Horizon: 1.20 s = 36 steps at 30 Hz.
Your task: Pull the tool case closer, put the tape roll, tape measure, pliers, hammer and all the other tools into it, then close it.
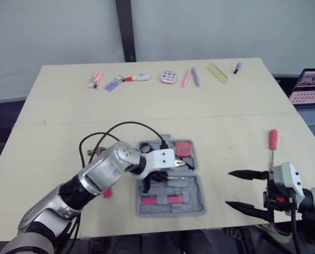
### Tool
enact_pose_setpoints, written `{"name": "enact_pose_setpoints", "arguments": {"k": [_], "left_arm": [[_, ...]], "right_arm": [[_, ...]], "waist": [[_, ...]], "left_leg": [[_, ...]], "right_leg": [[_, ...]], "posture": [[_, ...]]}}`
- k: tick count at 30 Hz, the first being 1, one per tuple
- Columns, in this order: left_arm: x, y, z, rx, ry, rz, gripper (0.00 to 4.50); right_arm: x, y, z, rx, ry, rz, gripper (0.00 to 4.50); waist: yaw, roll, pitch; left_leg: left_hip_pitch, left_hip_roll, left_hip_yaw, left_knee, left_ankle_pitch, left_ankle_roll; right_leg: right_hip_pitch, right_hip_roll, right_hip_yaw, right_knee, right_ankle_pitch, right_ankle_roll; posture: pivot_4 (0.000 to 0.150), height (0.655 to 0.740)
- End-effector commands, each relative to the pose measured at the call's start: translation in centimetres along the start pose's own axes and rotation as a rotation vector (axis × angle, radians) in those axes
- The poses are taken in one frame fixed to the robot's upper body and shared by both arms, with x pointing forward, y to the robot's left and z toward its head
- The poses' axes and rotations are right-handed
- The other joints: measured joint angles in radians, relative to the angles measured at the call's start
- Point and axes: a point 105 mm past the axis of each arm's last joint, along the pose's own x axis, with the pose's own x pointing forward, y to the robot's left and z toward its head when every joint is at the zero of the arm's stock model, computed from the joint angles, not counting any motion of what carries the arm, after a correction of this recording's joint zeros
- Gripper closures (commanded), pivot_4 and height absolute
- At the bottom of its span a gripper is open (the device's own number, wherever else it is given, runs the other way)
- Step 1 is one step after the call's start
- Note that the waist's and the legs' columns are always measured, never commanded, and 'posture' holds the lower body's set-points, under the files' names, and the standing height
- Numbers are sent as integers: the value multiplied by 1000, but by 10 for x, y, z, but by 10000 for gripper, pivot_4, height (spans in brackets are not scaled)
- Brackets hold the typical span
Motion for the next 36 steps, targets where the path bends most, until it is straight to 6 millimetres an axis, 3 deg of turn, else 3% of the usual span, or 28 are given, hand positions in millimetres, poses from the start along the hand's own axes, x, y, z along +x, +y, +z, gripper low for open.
{"name": "enact_pose_setpoints", "arguments": {"k": [1,36], "left_arm": [[1,5,2,30,22,31,44630],[12,5,9,44,95,-1,44630]], "right_arm": [[-5,0,8,-43,-7,-5,0],[-3,3,8,-38,-21,-31,0]], "waist": [[-1,0,0],[3,0,0]], "left_leg": [[0,0,0,0,0,0],[0,0,0,1,0,0]], "right_leg": [[0,0,0,0,0,0],[0,0,0,1,0,0]], "posture": [[1500,7400],[1500,7400]]}}
